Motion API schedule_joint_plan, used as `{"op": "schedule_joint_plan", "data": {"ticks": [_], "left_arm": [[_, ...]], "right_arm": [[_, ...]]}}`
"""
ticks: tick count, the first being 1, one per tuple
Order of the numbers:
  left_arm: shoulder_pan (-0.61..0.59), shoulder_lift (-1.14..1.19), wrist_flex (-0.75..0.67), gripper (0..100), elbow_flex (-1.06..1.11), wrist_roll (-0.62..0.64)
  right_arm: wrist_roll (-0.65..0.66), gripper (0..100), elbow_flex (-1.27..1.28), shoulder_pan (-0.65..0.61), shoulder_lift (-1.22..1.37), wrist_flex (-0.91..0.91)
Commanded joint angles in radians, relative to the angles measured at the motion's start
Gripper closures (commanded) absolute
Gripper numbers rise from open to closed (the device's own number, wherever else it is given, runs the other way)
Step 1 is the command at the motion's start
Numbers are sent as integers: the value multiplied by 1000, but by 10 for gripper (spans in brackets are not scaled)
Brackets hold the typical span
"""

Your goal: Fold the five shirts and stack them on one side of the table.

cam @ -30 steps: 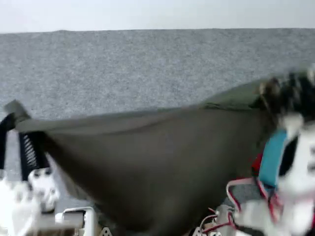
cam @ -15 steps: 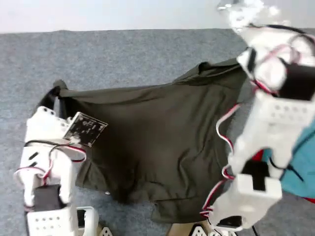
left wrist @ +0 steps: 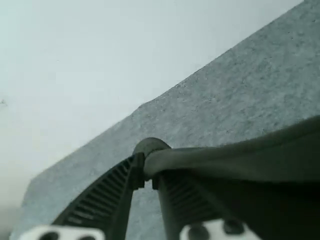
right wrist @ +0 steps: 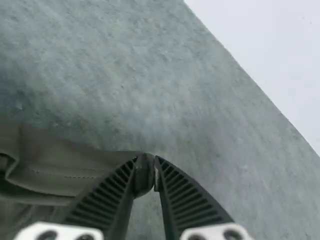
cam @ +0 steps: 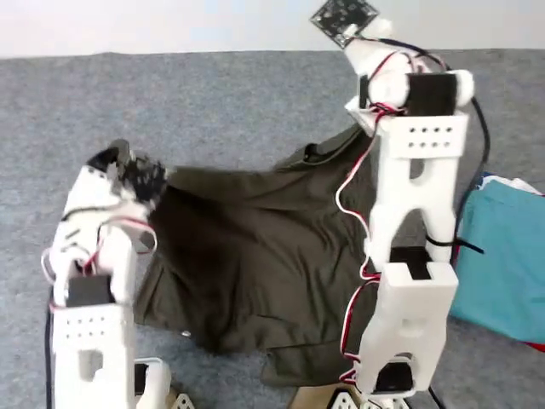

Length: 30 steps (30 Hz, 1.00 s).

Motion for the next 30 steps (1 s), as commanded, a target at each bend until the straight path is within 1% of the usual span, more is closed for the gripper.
{"op": "schedule_joint_plan", "data": {"ticks": [1,5,9,11,19,26,30], "left_arm": [[-6,203,-2,996,-171,26],[-6,473,-2,996,-346,49],[-3,738,0,996,-590,83],[-2,868,29,996,-731,83],[-6,1415,319,996,-1446,83],[-6,1826,571,996,-2117,83],[0,2001,643,996,-2434,83]], "right_arm": [[-14,988,-17,-13,5,-68],[-14,988,-17,-5,39,-193],[-14,989,-17,21,79,-377],[-12,989,-17,38,104,-464],[-9,989,-17,108,209,-711],[-9,989,-17,145,255,-868],[-8,989,-17,147,254,-926]]}}
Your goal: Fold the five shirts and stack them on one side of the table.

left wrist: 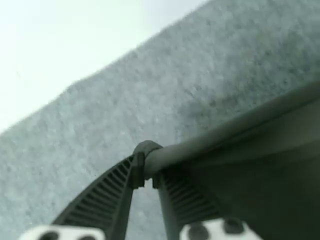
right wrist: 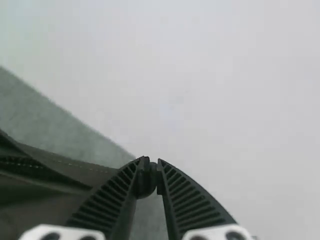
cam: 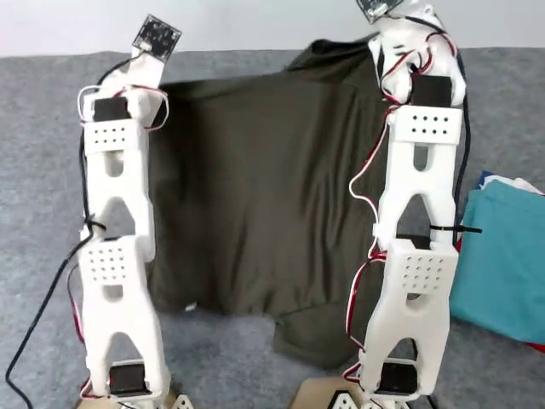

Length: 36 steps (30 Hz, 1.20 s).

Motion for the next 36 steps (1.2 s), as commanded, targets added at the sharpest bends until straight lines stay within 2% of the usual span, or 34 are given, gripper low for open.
{"op": "schedule_joint_plan", "data": {"ticks": [1,5,9,14,17,23,25,31,34,36], "left_arm": [[0,104,41,996,-338,14],[0,186,43,996,-486,14],[2,193,89,996,-506,21],[6,193,161,996,-507,121],[6,192,276,996,-518,104],[5,155,586,996,-536,-23],[5,137,651,996,-535,-48],[-15,100,649,996,-526,-55],[-20,78,651,996,-461,-84],[-32,37,651,996,-372,-100]], "right_arm": [[-3,989,-18,31,-24,-61],[-3,989,-18,41,-24,-76],[-3,989,-18,47,-22,-53],[-3,989,-18,39,-25,76],[-3,989,-20,39,-33,202],[-3,989,-69,16,-93,499],[-3,989,-94,7,-102,579],[-6,989,-175,-19,-107,814],[-9,989,-201,-33,-108,934],[-31,989,-201,-36,-113,952]]}}
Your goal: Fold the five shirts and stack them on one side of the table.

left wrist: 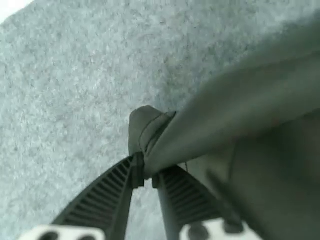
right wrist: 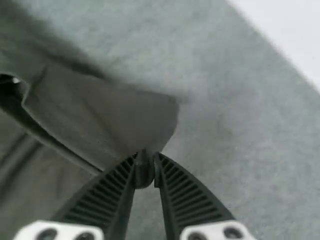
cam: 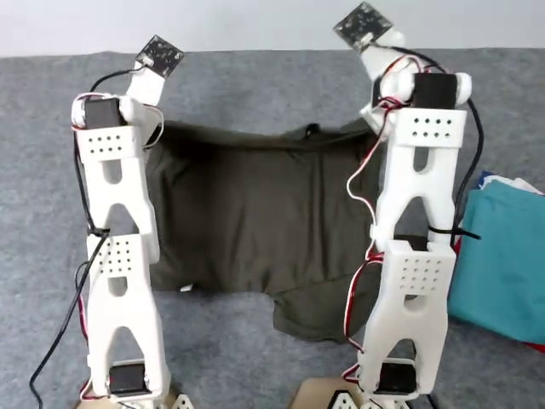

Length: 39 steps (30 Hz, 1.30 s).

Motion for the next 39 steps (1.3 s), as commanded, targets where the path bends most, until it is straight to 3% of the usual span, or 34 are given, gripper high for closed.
{"op": "schedule_joint_plan", "data": {"ticks": [1,7,13,19,27,39], "left_arm": [[-25,-147,31,996,122,-25],[-17,-414,31,996,555,-137],[20,-680,28,996,989,-293],[18,-824,28,996,1291,-397],[14,-872,28,996,1509,-479],[-120,-864,28,996,1554,-572]], "right_arm": [[-60,989,-55,-5,-97,58],[-80,989,118,-15,-222,58],[-81,989,514,-13,-479,54],[-81,989,878,-15,-719,54],[-80,989,1264,-30,-990,53],[-32,989,1728,-22,-1382,53]]}}
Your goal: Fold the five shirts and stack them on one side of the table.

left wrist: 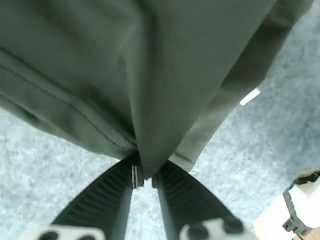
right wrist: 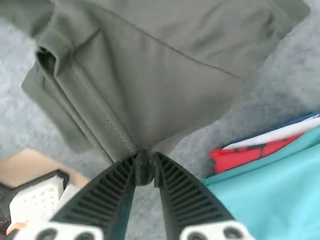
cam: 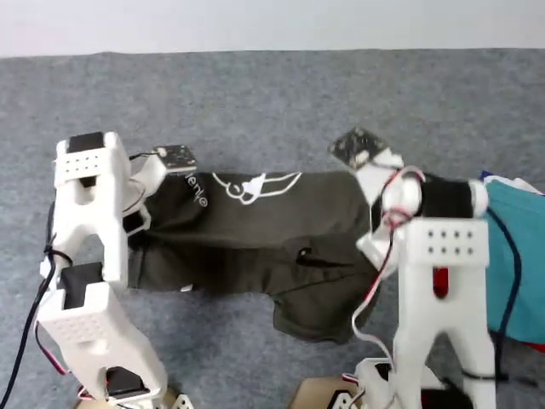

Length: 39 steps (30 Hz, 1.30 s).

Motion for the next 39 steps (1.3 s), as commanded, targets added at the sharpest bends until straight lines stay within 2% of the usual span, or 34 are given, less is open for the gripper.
{"op": "schedule_joint_plan", "data": {"ticks": [1,7,15,22,24,27,30,39], "left_arm": [[-35,-58,26,996,25,-41],[-72,-58,26,996,111,-114],[-71,-55,25,994,154,-123],[-72,-55,23,918,153,-124],[-72,-55,23,913,151,-124],[-72,-55,23,905,150,-123],[-72,-66,23,906,142,-117],[-123,-66,25,906,48,-117]], "right_arm": [[20,989,92,4,-137,42],[43,989,230,4,-257,42],[43,989,311,2,-314,41],[46,983,313,-2,-317,41],[43,943,313,-2,-317,42],[28,820,310,4,-318,42],[-58,722,299,-2,-318,39],[-86,706,253,2,-317,7]]}}
